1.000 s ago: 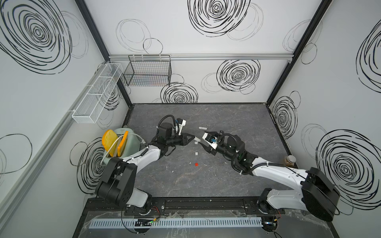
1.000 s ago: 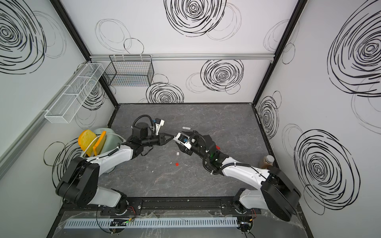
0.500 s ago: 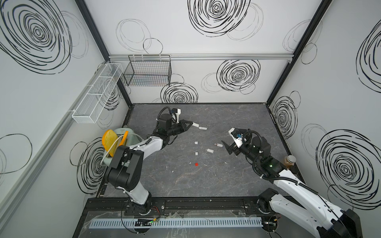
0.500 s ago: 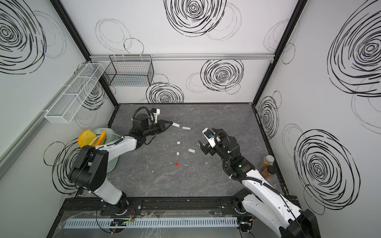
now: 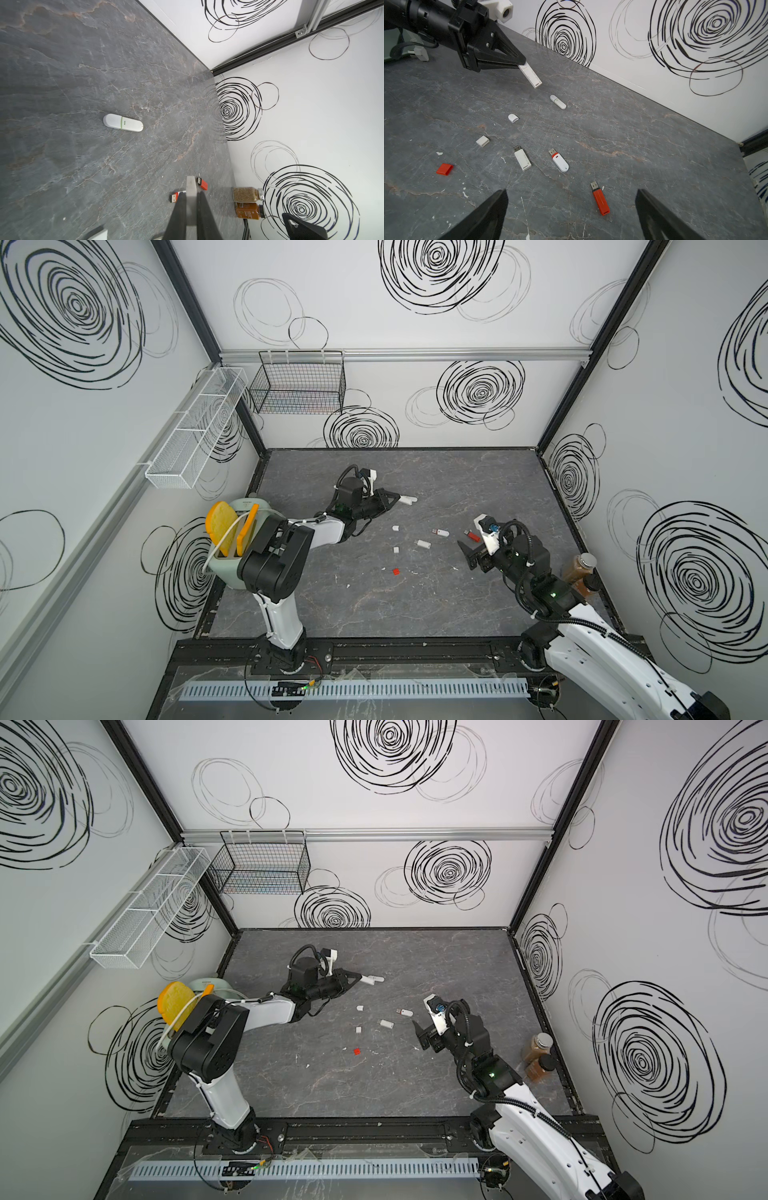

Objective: Close the usb drive cover
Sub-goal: Place the USB drive at the center of the board.

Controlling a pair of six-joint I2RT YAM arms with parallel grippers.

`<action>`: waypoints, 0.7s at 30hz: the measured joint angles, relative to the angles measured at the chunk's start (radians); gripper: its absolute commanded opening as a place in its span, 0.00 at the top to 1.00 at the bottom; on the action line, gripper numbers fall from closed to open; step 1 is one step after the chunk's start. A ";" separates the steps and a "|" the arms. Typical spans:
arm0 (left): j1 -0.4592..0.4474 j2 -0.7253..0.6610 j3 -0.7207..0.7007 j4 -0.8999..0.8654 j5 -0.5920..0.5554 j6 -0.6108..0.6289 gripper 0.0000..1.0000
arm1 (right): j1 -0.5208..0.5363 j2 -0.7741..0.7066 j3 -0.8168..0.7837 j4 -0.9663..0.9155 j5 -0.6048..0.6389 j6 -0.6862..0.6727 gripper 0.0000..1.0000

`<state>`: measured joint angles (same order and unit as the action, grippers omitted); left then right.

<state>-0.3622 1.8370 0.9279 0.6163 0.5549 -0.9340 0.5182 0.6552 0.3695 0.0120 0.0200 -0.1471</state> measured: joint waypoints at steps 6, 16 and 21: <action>-0.008 0.063 0.022 0.006 -0.018 0.001 1.00 | 0.002 -0.032 -0.045 0.035 0.024 0.010 0.01; -0.023 0.154 0.073 0.005 -0.022 0.002 1.00 | 0.004 -0.052 -0.076 0.072 0.060 0.010 0.01; -0.023 0.200 0.101 -0.005 -0.026 0.002 0.99 | 0.009 -0.053 -0.076 0.079 0.063 0.010 0.01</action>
<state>-0.3851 2.0365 1.0286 0.6109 0.5293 -0.9318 0.5270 0.6018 0.2935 0.0910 0.0830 -0.1368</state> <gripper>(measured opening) 0.114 0.988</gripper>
